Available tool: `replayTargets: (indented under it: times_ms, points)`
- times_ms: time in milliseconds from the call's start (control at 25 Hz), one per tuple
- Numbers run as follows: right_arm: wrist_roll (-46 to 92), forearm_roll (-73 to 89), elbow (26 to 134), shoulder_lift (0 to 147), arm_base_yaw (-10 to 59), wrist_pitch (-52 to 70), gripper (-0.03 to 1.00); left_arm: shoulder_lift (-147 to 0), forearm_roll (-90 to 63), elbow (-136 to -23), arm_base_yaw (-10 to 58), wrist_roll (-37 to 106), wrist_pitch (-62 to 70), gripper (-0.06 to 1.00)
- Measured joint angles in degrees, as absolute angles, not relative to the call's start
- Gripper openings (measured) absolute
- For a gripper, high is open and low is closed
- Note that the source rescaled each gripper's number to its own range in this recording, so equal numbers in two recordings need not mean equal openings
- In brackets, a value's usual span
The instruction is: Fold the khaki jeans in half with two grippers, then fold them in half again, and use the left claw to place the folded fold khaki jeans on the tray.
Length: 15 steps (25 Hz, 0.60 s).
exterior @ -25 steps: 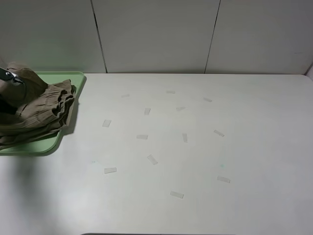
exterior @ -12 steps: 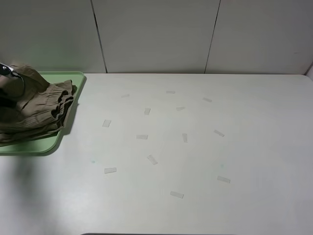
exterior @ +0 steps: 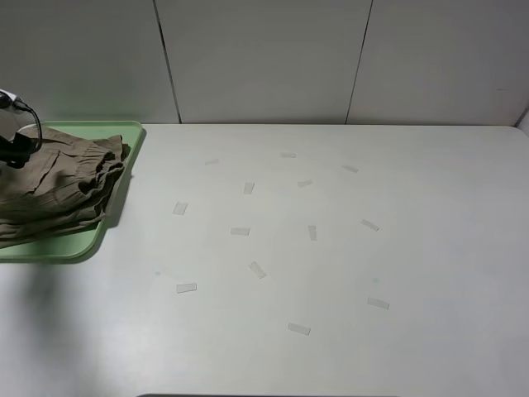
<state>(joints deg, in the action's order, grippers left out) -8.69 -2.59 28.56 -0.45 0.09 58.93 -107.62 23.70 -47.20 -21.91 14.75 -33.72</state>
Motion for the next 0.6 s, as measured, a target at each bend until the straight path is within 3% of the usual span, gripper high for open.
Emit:
replayTargets:
  times_ms: [280,600]
  points:
    - [-8.7,-2.6,28.6,-0.4,0.1,58.9,1.00,-107.6,23.7,-47.2,-21.9,4.2,-35.9,1.00]
    - [-8.7,-2.6,28.6,-0.4,0.1,58.9,1.00,-100.6,23.8,-47.2,-21.9,-8.5,-22.2,1.00]
